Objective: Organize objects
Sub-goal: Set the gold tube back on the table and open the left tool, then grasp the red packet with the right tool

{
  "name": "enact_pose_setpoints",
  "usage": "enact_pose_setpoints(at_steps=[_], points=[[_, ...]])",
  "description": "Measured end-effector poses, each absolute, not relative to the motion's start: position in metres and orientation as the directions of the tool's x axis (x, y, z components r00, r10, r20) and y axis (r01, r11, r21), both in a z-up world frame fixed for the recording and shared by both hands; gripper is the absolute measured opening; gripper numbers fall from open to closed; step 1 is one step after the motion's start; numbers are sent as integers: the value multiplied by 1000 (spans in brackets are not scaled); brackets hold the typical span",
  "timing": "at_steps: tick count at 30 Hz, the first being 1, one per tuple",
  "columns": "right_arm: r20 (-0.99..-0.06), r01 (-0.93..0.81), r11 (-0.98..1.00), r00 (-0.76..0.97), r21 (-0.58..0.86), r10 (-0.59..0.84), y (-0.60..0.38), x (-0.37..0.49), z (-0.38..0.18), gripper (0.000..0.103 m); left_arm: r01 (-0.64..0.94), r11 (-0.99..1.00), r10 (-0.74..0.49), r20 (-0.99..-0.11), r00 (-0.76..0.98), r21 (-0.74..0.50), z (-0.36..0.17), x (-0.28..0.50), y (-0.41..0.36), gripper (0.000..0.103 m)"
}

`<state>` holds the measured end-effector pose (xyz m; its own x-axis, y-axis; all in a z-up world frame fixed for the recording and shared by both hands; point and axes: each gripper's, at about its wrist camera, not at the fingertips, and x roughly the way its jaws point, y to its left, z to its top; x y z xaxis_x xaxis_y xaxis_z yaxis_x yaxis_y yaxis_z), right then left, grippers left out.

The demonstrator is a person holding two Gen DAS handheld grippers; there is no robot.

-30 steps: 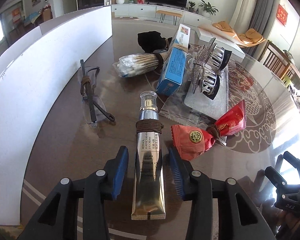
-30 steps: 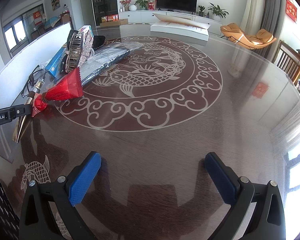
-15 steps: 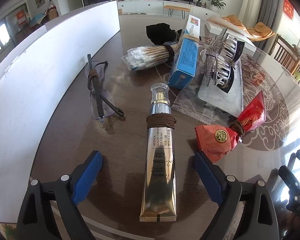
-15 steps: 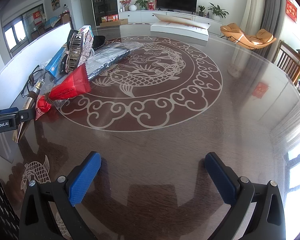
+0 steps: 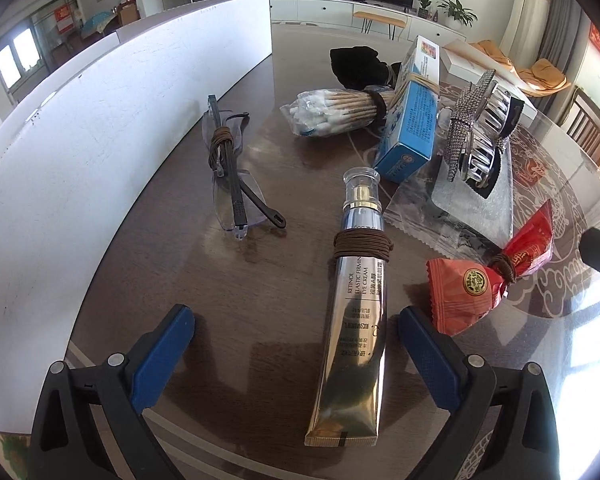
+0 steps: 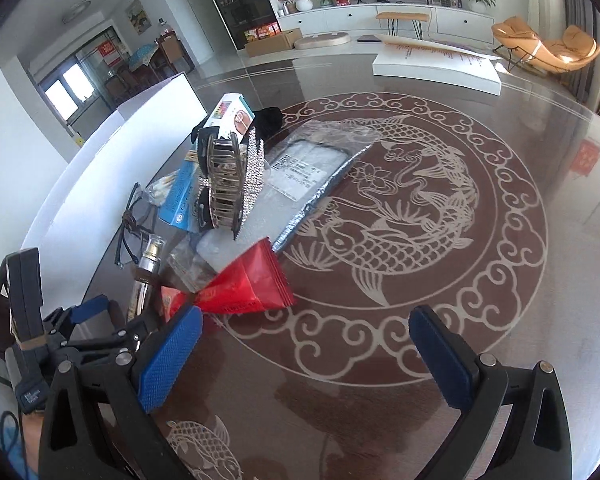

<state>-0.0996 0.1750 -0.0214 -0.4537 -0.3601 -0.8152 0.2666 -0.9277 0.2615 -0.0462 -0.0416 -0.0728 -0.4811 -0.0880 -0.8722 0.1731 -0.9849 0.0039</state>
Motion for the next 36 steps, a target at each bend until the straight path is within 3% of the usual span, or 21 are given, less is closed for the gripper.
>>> enact_pose_setpoints(at_steps=[2, 5, 9, 14, 23, 24, 29, 36], points=[[-785, 314, -910, -476, 269, -396, 144, -114, -19, 103, 175, -985, -88, -873, -480, 3, -72, -45, -43, 103], [-791, 490, -856, -454, 161, -409, 98, -124, -22, 103, 191, -981, -92, -874, -477, -1, -72, -44, -48, 103], [-848, 660, -744, -333, 103, -413, 84, -118, -30, 84, 220, -975, -71, -870, -488, -44, -69, -41, -59, 103], [-894, 732, -674, -231, 99, -383, 115, -91, -28, 83, 223, -974, -82, -870, -486, -32, -69, -40, -56, 103], [-905, 922, -339, -298, -190, -304, 55, -71, -37, 83, 241, -964, -30, -861, -508, -109, -65, -35, -67, 103], [-913, 930, -312, -289, -196, -288, 49, -72, -43, 80, 243, -963, -26, -860, -510, -114, -64, -34, -67, 103], [-931, 929, -360, -206, -89, -302, 46, -80, -48, 29, 241, -964, -26, -859, -511, -114, -64, -37, -65, 103], [-920, 862, -507, -207, -10, -334, 79, -65, -48, 26, 227, -968, -24, -860, -509, -107, -64, -40, -60, 103]])
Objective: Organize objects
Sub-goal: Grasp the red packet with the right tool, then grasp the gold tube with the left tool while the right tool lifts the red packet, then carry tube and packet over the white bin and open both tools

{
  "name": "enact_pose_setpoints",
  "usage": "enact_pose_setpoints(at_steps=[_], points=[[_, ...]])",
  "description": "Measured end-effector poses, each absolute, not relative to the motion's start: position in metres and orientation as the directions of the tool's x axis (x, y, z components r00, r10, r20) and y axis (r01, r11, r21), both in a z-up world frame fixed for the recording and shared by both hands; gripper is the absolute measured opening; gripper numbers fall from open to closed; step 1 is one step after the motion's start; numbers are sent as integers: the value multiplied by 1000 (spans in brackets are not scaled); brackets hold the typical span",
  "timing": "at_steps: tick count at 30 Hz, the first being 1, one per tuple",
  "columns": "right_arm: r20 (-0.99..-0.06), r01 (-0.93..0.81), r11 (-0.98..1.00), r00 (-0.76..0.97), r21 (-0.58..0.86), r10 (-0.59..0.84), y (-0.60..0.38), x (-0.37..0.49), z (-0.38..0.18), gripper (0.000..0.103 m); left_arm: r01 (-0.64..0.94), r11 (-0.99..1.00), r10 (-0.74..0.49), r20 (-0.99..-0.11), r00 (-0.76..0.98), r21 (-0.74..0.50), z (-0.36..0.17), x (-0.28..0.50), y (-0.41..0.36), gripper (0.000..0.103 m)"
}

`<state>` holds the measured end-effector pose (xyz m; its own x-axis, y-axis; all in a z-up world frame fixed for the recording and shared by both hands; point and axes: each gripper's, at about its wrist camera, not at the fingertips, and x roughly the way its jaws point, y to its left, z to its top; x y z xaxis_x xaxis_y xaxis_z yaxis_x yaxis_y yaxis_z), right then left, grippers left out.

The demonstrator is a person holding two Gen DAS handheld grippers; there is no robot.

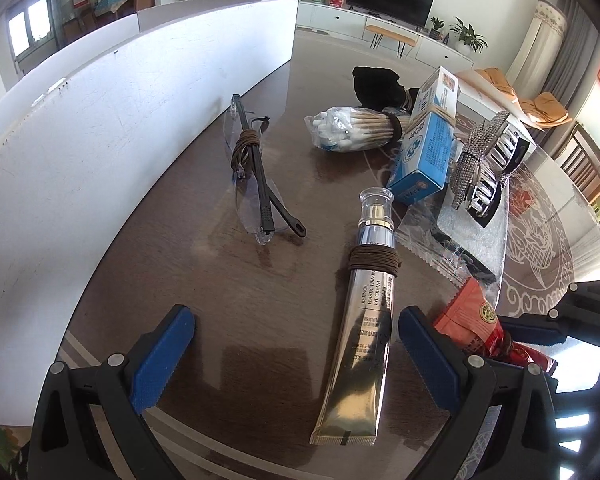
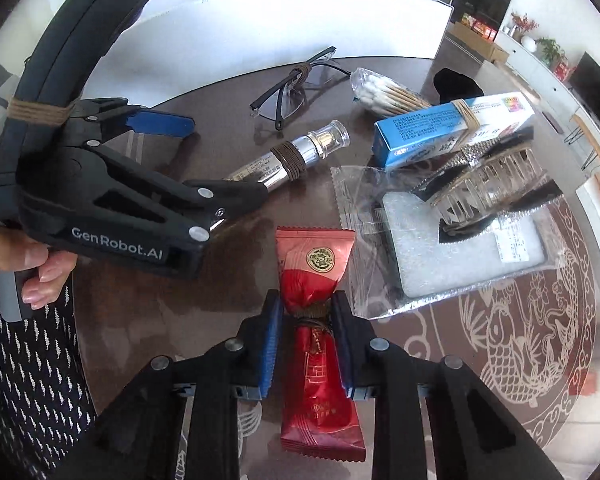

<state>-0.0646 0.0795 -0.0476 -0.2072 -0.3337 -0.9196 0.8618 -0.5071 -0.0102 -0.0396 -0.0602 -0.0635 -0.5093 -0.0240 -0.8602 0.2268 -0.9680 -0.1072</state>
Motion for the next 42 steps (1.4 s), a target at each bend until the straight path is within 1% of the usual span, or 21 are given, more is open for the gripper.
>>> enact_pose_setpoints(at_steps=[4, 5, 6, 7, 8, 9, 10, 11, 12, 14, 17, 20, 22, 25, 28, 32, 36, 38, 39, 40, 42], points=[[-903, 778, -625, -221, 65, -369, 112, -58, -41, 26, 177, -982, -32, -867, -497, -65, -65, -43, -47, 102], [-896, 754, -651, -229, 84, -380, 123, -56, -39, 26, 143, -989, -41, -867, -496, -35, -65, -44, -38, 97], [-891, 732, -675, -239, 97, -387, 134, -53, -38, 26, 112, -994, -64, -865, -497, 9, -64, -43, -28, 87], [-886, 709, -697, -250, 107, -391, 144, -51, -36, 26, 81, -997, -50, -856, -514, 10, -62, -41, -21, 71], [-880, 687, -716, -260, 120, -397, 154, -48, -34, 26, 66, -998, -46, -853, -521, 13, -60, -40, -17, 67], [-874, 665, -733, -266, 139, -406, 165, -45, -33, 26, 69, -997, -49, -848, -528, 14, -59, -38, -15, 61], [-869, 643, -750, -272, 156, -414, 176, -42, -32, 26, 76, -997, -56, -841, -537, 18, -58, -37, -14, 45], [-865, 621, -766, -280, 168, -416, 186, -38, -31, 26, 75, -997, -56, -837, -544, 18, -56, -36, -12, 33], [-862, 599, -781, -289, 176, -416, 195, -35, -30, 26, 72, -997, -53, -836, -546, 16, -55, -35, -11, 26], [-856, 559, -808, -312, 185, -411, 207, -33, -26, 26, 61, -997, -3, -835, -550, -36, -54, -33, -15, 26], [-838, 508, -834, -343, 214, -424, 222, -26, -18, 26, 56, -978, 135, -817, -560, -200, -53, -31, -30, 26], [-822, 468, -851, -368, 240, -434, 228, -23, -14, 26, 32, -937, 253, -739, -624, -348, -37, -16, -44, 26], [-819, 453, -858, -379, 243, -432, 232, -22, -9, 25, 17, -907, 308, -690, -655, -422, -30, -3, -53, 26], [-799, 442, -857, -397, 266, -452, 235, -21, 2, 25, -43, -851, 397, -586, -707, -524, -17, 15, -65, 26], [-770, 436, -847, -411, 305, -489, 238, -20, 12, 24, -76, -848, 402, -544, -736, -524, -4, 29, -66, 26], [-748, 451, -825, -402, 340, -528, 225, -24, 19, 24, -70, -841, 391, -514, -763, -536, 11, 43, -75, 26], [-776, 516, -814, -386, 267, -499, 195, -35, 21, 24, -57, -849, 361, -499, -788, -525, 32, 56, -92, 26], [-826, 606, -772, -327, 189, -459, 165, -42, 11, 25, -39, -854, 341, -500, -796, -519, 38, 58, -100, 26], [-848, 643, -751, -307, 150, -432, 151, -44, 3, 30, -31, -852, 335, -500, -799, -523, 40, 60, -103, 26], [-865, 673, -730, -292, 119, -409, 139, -46, -5, 46, -22, -851, 329, -500, -801, -525, 41, 61, -106, 26], [-892, 711, -702, -290, 42, -346, 120, -52, -23, 56, -8, -852, 318, -504, -803, -524, 44, 65, -110, 26]])
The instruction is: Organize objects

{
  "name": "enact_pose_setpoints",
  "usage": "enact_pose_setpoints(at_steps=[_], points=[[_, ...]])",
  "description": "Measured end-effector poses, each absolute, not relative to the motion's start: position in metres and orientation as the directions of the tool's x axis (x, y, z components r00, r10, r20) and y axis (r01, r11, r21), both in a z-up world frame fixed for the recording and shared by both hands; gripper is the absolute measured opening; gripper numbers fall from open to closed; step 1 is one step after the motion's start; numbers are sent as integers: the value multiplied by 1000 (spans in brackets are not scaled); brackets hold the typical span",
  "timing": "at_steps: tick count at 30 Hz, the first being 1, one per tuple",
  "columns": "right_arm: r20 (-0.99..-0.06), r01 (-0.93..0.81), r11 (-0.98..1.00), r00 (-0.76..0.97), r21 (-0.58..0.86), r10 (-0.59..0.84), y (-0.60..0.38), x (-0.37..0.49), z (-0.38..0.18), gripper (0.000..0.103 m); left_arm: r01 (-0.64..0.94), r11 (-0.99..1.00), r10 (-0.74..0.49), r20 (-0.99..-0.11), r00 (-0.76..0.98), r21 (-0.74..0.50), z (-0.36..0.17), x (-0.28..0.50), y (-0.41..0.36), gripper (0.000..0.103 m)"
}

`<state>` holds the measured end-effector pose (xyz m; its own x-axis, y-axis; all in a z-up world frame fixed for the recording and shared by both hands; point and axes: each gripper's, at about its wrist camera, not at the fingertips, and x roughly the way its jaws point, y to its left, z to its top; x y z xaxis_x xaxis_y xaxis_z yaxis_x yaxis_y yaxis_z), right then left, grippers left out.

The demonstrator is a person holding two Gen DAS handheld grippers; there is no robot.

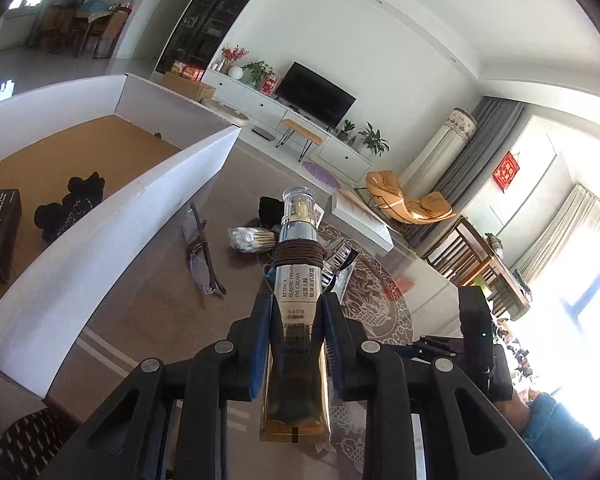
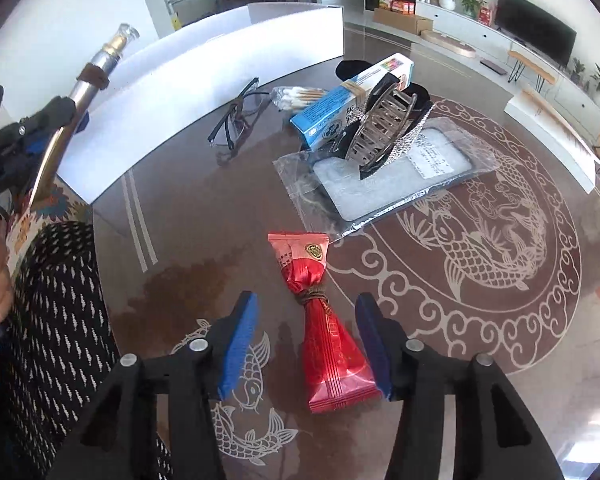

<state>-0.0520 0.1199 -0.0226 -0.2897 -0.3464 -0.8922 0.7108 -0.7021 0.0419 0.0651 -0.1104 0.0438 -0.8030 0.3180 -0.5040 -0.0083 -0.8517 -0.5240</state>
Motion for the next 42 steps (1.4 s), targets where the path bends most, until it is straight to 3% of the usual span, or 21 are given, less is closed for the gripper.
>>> enact_pose_setpoints(at_steps=[2, 3, 4, 7, 10, 19, 24, 26, 27, 28, 32, 34, 37, 42], points=[[-915, 724, -689, -294, -27, -274, 110, -59, -39, 56, 0, -859, 304, -510, -805, -512, 47, 71, -114, 26], [-925, 730, -683, -266, -11, -270, 108, -61, -45, 47, 4, -861, 298, -512, -806, -508, 49, 73, -117, 26], [-934, 736, -677, -226, 22, -277, 108, -63, -48, 17, 10, -863, 292, -514, -806, -505, 50, 74, -119, 26], [-937, 744, -668, -210, 31, -278, 106, -59, -46, 17, 43, -870, 254, -521, -815, -492, 61, 77, -137, 26], [-900, 717, -687, -217, 115, -378, 100, -63, -17, 17, 102, -893, 166, -533, -830, -437, 78, 74, -165, 26], [-658, 775, -552, -246, 308, -712, -54, -97, 115, 17, 373, -887, -112, -656, -746, -273, 89, 25, -294, 26], [-659, 766, -518, -169, 380, -733, -161, -115, 98, 19, 449, -871, -156, -757, -635, -197, 56, 0, -328, 27], [-685, 748, -522, -125, 410, -717, -190, -120, 74, 32, 473, -868, -179, -791, -585, -153, 41, -7, -331, 44], [-705, 732, -539, -114, 416, -700, -199, -121, 63, 57, 483, -866, -195, -800, -567, -132, 35, -9, -330, 65], [-714, 719, -556, -120, 416, -689, -203, -122, 55, 70, 493, -862, -217, -797, -564, -114, 33, -8, -327, 75], [-664, 707, -574, -198, 413, -721, -173, -114, 58, 78, 493, -864, -268, -737, -621, -102, 44, 14, -301, 76], [-657, 716, -625, -312, 313, -686, -142, -107, 64, 101, 462, -878, -253, -699, -669, -125, 56, 24, -271, 79], [-644, 693, -694, -443, 196, -624, -76, -100, 62, 103, 363, -912, -164, -644, -748, -190, 69, 40, -214, 93], [-697, 533, -846, -602, 11, -389, 53, -87, 25, 103, 110, -949, 99, -611, -786, -295, 72, 42, -102, 103]])
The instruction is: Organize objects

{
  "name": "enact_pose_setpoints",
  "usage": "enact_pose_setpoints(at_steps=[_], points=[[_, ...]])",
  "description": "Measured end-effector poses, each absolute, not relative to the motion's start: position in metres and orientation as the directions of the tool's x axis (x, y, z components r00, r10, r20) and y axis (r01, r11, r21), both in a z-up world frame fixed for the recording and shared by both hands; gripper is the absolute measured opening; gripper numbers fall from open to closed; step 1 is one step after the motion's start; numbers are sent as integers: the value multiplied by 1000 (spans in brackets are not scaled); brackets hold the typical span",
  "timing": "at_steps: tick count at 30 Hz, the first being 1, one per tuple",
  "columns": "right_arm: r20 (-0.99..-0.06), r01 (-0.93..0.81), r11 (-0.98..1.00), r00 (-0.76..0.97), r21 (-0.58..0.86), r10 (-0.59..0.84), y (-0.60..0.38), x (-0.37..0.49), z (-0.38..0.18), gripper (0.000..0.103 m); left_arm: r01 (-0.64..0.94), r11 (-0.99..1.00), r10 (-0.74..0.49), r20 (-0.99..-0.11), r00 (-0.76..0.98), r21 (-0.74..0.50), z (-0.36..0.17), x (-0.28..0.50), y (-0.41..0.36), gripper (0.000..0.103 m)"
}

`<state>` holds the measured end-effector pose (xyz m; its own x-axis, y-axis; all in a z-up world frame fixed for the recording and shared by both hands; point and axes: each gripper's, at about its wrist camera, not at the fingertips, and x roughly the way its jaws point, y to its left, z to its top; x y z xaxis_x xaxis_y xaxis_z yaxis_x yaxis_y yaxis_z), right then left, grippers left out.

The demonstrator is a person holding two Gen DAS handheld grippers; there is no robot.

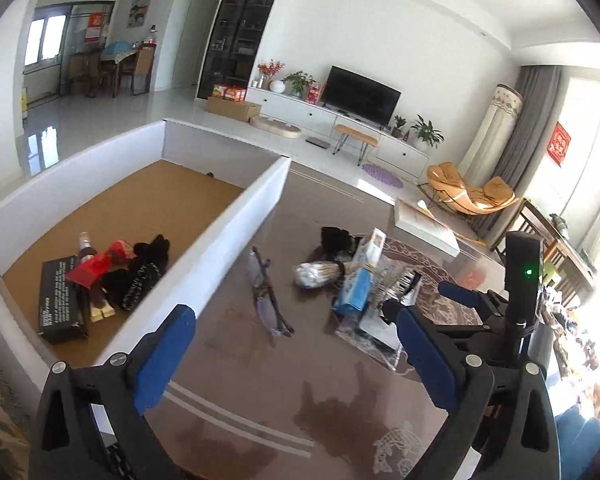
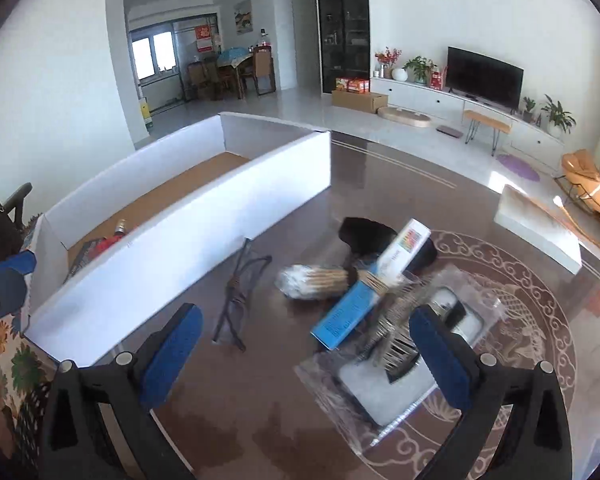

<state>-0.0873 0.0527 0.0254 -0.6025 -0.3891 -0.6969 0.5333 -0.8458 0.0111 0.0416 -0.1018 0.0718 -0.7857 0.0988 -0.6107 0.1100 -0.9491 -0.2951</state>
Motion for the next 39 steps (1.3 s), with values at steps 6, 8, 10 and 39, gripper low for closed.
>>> enact_pose_setpoints(at_steps=[6, 8, 10, 39], points=[[-790, 354, -932, -592, -77, -160, 180, -71, -27, 103, -2, -970, 184, -730, -658, -243, 19, 14, 2, 103], [-804, 301, -952, -579, -56, -135, 207, -62, -38, 103, -9, -979, 166, -763, -625, -206, 1, 8, 21, 103], [-813, 264, -964, -567, -29, -131, 225, -53, -47, 103, -4, -987, 131, -786, -605, -162, -12, 0, 34, 103], [-814, 187, -982, -573, -13, -98, 236, -35, -64, 103, 24, -999, 27, -849, -528, -47, -61, -5, 43, 103]])
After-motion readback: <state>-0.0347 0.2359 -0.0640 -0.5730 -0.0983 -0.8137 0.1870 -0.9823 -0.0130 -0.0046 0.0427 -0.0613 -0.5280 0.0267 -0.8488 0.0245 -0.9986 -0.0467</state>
